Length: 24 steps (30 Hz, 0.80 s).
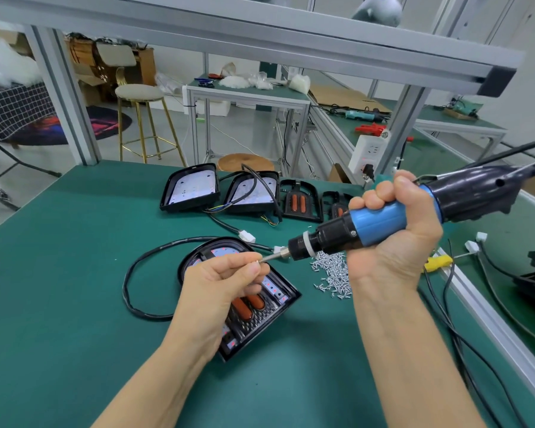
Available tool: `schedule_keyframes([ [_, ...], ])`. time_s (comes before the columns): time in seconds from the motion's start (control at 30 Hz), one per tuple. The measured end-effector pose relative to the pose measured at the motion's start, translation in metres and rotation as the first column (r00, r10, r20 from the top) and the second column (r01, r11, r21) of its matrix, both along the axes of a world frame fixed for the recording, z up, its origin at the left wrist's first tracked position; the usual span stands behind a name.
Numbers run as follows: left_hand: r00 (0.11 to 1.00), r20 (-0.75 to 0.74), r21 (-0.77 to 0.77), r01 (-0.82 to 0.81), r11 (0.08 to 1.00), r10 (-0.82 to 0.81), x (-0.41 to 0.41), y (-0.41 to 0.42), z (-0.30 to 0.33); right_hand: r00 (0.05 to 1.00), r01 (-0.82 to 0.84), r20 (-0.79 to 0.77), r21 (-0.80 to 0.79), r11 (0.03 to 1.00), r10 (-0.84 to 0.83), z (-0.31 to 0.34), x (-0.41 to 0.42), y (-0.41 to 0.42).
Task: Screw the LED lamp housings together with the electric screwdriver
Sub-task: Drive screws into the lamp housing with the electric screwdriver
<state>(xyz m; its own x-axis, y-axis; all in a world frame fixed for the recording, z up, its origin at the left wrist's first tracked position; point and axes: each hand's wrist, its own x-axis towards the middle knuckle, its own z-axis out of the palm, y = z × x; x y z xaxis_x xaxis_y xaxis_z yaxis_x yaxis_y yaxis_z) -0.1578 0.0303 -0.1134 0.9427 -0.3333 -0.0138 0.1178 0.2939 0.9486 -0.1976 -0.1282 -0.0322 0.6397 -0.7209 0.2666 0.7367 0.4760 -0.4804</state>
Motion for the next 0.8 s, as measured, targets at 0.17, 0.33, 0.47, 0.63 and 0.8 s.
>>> schedule_keyframes([
  [0.17, 0.992, 0.121, 0.076, -0.052, 0.996, 0.043, 0.009, 0.02, 0.008, 1.0, -0.012, -0.002, 0.028, 1.0, 0.012, -0.002, 0.008, 0.0],
  [0.33, 0.894, 0.358, 0.633, -0.444, 0.634, 0.268, 0.051, 0.063, -0.012, 1.0, -0.003, -0.009, -0.02, 1.0, 0.003, -0.001, 0.015, -0.001],
  [0.47, 0.96, 0.271, 0.911, -0.28, 0.302, 0.073, 0.07, 0.058, -0.024, 0.999, -0.019, -0.03, -0.049, 0.999, 0.017, -0.006, 0.026, 0.002],
  [0.63, 0.964, 0.232, 0.895, -0.265, 0.359, 0.132, 0.077, 0.041, -0.023, 0.996, 0.003, -0.084, -0.112, 0.994, -0.012, -0.014, 0.044, 0.008],
  [0.8, 0.975, 0.127, 0.725, -0.218, 0.654, 0.184, 0.078, 0.037, -0.021, 0.989, 0.039, -0.131, -0.178, 0.983, -0.063, -0.022, 0.058, 0.009],
])
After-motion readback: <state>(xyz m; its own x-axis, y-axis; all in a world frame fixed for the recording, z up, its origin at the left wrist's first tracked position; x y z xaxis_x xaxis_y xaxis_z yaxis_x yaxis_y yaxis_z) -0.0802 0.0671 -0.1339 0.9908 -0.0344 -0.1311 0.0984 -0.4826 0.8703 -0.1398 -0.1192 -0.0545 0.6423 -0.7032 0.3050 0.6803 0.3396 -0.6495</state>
